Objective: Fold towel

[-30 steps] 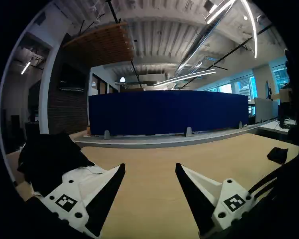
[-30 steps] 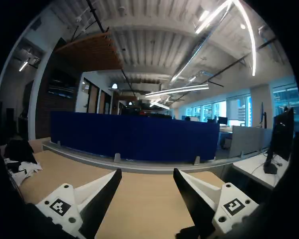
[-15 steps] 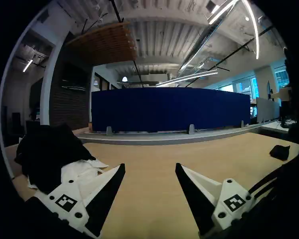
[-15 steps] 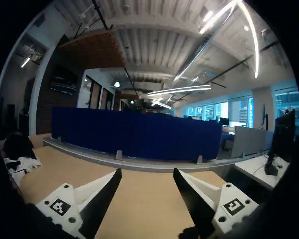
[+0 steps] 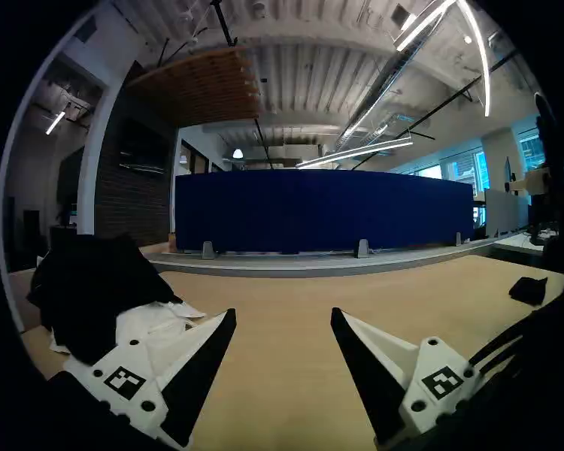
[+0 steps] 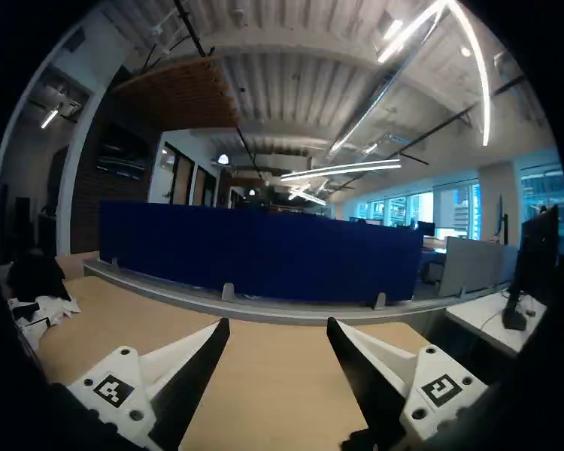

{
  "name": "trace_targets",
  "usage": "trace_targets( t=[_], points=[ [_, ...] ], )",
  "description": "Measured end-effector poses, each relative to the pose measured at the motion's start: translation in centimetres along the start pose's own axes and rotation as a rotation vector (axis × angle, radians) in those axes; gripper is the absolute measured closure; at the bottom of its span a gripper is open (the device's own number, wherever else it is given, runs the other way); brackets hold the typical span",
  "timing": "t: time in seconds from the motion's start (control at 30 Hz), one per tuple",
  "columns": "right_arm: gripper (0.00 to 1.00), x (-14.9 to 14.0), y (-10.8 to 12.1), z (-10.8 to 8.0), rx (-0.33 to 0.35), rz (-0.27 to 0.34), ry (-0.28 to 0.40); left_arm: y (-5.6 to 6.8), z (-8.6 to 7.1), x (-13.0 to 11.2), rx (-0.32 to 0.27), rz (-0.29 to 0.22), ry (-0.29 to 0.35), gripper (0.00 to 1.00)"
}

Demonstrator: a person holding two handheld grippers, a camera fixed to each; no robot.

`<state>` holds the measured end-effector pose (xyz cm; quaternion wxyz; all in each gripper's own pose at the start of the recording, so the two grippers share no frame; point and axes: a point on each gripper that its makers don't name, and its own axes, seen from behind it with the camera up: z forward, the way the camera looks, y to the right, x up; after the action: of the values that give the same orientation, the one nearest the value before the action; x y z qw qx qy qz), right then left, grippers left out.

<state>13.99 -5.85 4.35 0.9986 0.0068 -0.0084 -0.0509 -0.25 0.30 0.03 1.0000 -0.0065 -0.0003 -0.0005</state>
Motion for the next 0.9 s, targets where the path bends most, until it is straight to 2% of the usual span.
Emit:
trace_targets(
  t=[0.4, 0.7, 0.9],
  points=[
    [0.00, 0.3, 1.7, -1.2, -0.012, 0.019, 0.044, 0.1, 0.0, 0.2, 0.000, 0.000, 0.001, 0.06],
    [0.00, -3.3, 4.3, -2.4, -0.039, 0.065, 0.040, 0.2, 0.1, 0.1, 0.000, 0.000, 0.001, 0.06],
    [0.00, -6.1, 5.1, -2.9, -0.042, 0.098, 0.029, 0.2, 0.0, 0.1, 0.000, 0.000, 0.001, 0.06]
  ],
)
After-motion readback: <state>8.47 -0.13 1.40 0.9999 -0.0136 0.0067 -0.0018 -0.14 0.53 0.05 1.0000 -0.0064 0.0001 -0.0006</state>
